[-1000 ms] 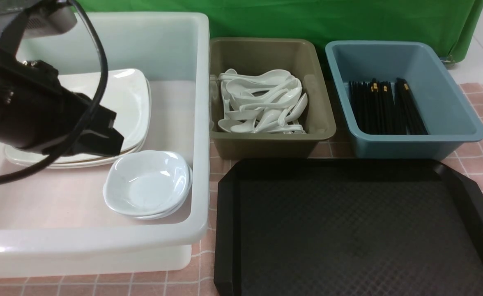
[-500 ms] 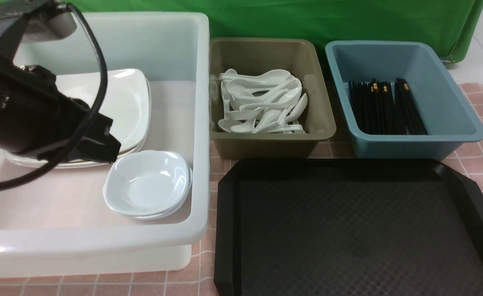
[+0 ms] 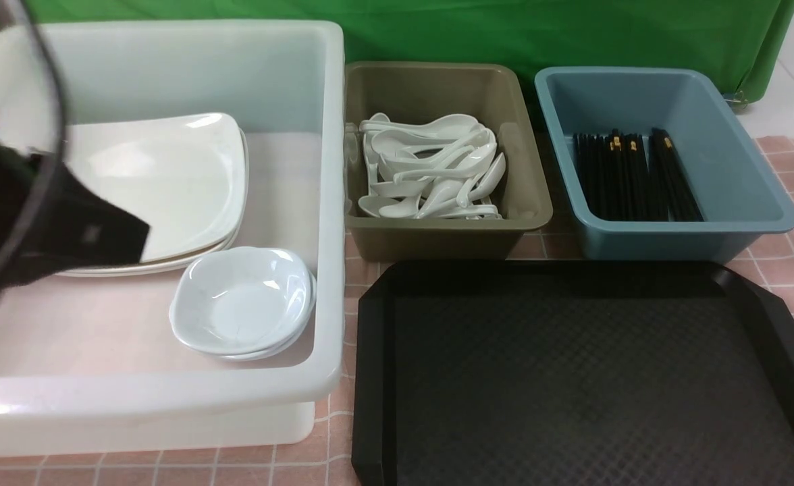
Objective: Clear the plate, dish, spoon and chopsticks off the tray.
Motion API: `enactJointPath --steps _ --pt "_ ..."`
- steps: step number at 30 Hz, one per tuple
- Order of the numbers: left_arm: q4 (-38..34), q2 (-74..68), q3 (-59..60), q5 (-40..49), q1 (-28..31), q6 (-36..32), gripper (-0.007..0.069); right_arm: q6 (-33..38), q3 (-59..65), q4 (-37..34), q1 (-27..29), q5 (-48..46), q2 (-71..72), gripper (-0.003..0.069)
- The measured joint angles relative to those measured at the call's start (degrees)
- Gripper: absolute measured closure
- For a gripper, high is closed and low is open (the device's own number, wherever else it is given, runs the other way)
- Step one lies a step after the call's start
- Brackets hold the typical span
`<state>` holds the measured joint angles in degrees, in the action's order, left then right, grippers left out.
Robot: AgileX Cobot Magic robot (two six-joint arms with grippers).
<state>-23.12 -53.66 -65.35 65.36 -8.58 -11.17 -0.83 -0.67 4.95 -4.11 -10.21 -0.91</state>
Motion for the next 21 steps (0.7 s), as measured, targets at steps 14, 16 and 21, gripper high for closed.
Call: enactJointPath --steps 14,16,21 --pt "-6.1 34.2 21.95 -19.28 0.0 2.5 0.0627 -0.04 0.0 0.0 0.0 0.0 0.0 0.042" --pt "-6.28 37.87 25.36 -22.51 0.0 2.57 0.0627 -0.04 0.0 0.0 0.0 0.0 0.0 0.0419" --pt "-6.47 42.23 31.25 -25.6 0.0 2.61 0.0627 -0.17 0.0 0.0 0.0 0.0 0.0 0.0419"
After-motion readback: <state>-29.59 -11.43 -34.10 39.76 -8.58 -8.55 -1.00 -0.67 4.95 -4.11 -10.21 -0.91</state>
